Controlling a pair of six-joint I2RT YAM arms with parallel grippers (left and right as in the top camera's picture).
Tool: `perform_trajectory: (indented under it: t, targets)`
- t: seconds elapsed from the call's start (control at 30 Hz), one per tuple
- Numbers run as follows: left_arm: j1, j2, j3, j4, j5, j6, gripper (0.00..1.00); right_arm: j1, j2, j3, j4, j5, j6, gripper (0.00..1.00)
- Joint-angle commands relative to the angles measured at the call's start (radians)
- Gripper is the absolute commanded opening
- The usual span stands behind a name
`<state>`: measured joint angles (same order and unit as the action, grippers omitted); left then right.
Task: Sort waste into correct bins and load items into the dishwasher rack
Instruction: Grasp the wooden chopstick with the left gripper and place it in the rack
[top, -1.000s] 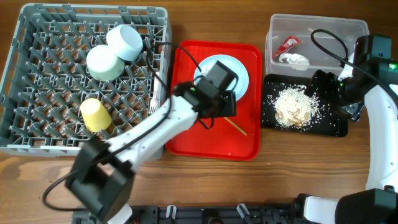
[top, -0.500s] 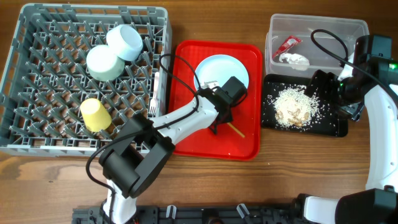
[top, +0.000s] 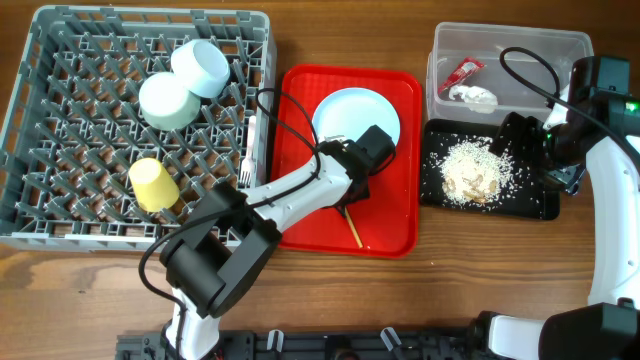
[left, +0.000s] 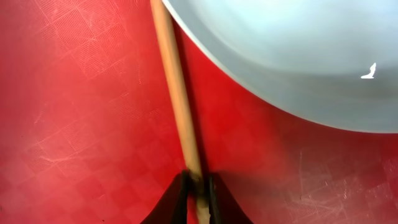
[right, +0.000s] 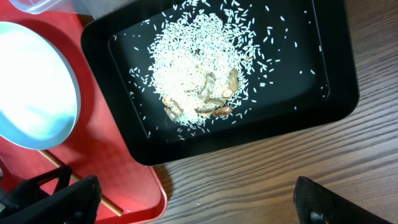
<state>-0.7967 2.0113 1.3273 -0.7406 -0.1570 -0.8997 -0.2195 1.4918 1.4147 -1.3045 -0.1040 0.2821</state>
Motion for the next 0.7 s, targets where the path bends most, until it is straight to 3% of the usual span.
perform_trajectory:
  t: [0.0, 0.33, 0.47, 0.5, 0.67]
  targets:
    - [-0.003, 0.033, -0.005, -0.018, 0.01, -0.002, 0.04, -0.003, -0.018, 0.018, 0.002, -0.009, -0.021, 1.0]
    - [0.079, -0.094, -0.005, -0.027, -0.006, 0.013, 0.04, -0.003, -0.018, 0.018, 0.002, -0.009, -0.021, 1.0]
    - [0.168, -0.261, -0.005, -0.026, -0.005, 0.2, 0.04, -0.003, -0.018, 0.018, 0.003, -0.009, -0.021, 1.0]
    - [0.215, -0.347, -0.005, -0.035, -0.005, 0.395, 0.04, -0.003, -0.018, 0.018, 0.003, -0.009, -0.021, 1.0]
    - [0.353, -0.491, -0.005, -0.084, -0.005, 0.662, 0.04, -0.003, -0.018, 0.018, 0.002, -0.009, -0.021, 1.0]
